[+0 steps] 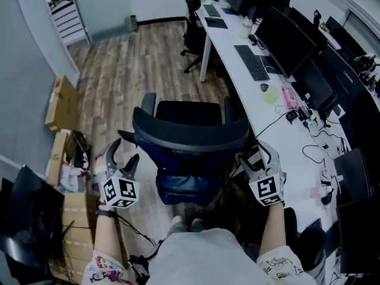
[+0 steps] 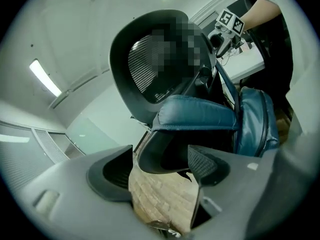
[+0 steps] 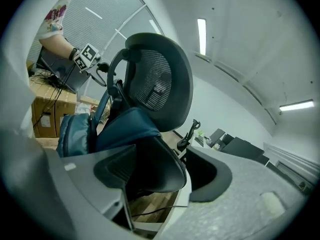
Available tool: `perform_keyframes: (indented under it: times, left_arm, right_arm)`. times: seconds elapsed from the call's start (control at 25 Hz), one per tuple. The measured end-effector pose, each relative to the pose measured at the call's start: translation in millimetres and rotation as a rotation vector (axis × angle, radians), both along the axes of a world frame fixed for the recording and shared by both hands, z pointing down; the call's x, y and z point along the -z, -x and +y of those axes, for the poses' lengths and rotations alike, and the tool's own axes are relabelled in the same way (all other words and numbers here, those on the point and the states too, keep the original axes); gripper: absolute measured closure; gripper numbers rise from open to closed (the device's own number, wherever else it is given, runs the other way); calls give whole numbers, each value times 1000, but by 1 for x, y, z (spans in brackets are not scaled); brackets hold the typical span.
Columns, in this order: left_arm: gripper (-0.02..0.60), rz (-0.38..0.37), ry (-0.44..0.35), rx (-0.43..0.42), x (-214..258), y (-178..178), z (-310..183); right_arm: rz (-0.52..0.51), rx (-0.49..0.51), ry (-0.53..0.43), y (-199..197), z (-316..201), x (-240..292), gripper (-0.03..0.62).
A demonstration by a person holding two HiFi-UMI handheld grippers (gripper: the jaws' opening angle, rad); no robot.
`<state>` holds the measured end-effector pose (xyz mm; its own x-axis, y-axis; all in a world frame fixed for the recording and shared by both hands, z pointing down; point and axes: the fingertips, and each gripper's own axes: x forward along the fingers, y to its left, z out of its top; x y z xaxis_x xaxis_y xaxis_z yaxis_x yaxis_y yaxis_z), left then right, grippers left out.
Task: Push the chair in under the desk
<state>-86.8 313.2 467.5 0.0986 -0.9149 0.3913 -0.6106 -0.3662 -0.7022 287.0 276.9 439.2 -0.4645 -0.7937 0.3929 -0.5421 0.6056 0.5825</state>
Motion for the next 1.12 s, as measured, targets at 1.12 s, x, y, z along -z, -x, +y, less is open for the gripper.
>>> perform_keyframes:
  times: [1.12]
  left_arm:
    - [358, -116, -34, -79, -12, 25, -51]
  right_arm:
    - [114, -18, -13, -1, -26, -19, 338]
